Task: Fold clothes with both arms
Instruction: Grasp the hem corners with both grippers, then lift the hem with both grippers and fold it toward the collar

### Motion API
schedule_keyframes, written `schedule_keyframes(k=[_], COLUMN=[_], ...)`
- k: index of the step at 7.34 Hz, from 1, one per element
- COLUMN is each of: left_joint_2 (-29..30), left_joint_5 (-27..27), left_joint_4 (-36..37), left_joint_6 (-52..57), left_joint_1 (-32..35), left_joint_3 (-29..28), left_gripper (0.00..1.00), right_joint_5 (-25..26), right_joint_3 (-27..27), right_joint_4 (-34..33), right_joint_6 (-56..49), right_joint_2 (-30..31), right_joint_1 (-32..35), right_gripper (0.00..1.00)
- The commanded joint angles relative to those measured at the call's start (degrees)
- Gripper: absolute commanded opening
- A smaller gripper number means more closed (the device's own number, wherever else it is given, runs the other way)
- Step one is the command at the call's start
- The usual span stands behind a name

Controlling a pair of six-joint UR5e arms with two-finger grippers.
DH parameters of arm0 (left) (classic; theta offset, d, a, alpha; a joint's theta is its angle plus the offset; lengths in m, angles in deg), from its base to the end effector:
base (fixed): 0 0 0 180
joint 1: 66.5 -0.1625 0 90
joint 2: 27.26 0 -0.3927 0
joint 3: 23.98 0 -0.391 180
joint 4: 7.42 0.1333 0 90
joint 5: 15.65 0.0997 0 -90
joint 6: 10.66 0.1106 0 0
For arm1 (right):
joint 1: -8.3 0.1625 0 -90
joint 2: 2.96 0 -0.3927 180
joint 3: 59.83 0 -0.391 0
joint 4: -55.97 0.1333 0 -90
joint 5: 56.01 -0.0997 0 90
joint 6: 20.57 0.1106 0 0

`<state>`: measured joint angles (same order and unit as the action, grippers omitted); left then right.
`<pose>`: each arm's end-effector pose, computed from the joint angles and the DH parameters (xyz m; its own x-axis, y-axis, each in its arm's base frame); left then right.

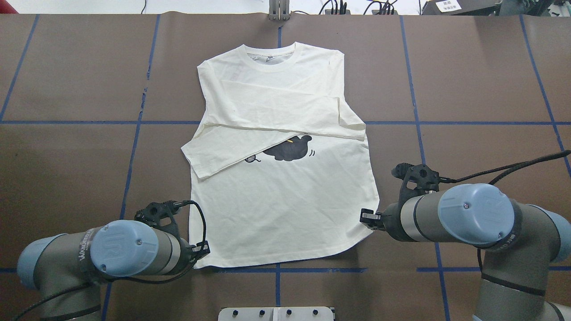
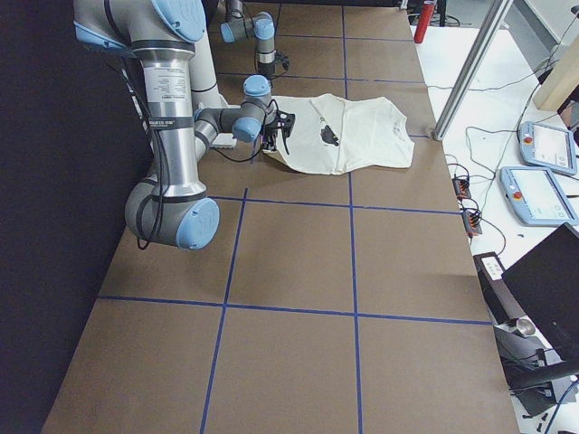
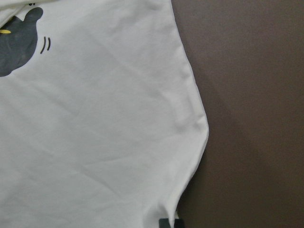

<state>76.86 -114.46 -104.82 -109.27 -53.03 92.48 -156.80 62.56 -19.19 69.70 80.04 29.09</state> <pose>0.4987 -0.2391 0.2881 0.6257 -0.3020 -0.7192 0.2156 0.9531 -0.2126 -0.4242 -0.2815 0.2868 0.5455 0.2121 0.8108 -0.2092 0.9713 -0.1133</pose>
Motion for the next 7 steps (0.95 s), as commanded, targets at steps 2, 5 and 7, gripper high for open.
schedule_keyframes(k=[2, 5, 7], left_joint_2=[0.03, 0.12, 0.21], left_joint_5=[-0.16, -0.42, -0.51], left_joint_4=[8.8, 17.27, 17.68], left_joint_6=[5.52, 13.95, 14.66], left_joint_1=[-0.81, -5.71, -8.28], left_joint_3=[10.26, 18.68, 21.62], left_gripper=[0.0, 0.0, 0.0], right_joint_5=[-4.4, -16.33, -16.81], right_joint_3=[6.0, 17.41, 17.28], right_joint_4=[-0.16, -0.25, -0.25], right_joint_6=[0.26, 0.35, 0.27], right_joint_2=[3.13, 8.67, 8.67], right_joint_1=[0.83, -0.74, -3.03], right_gripper=[0.0, 0.0, 0.0])
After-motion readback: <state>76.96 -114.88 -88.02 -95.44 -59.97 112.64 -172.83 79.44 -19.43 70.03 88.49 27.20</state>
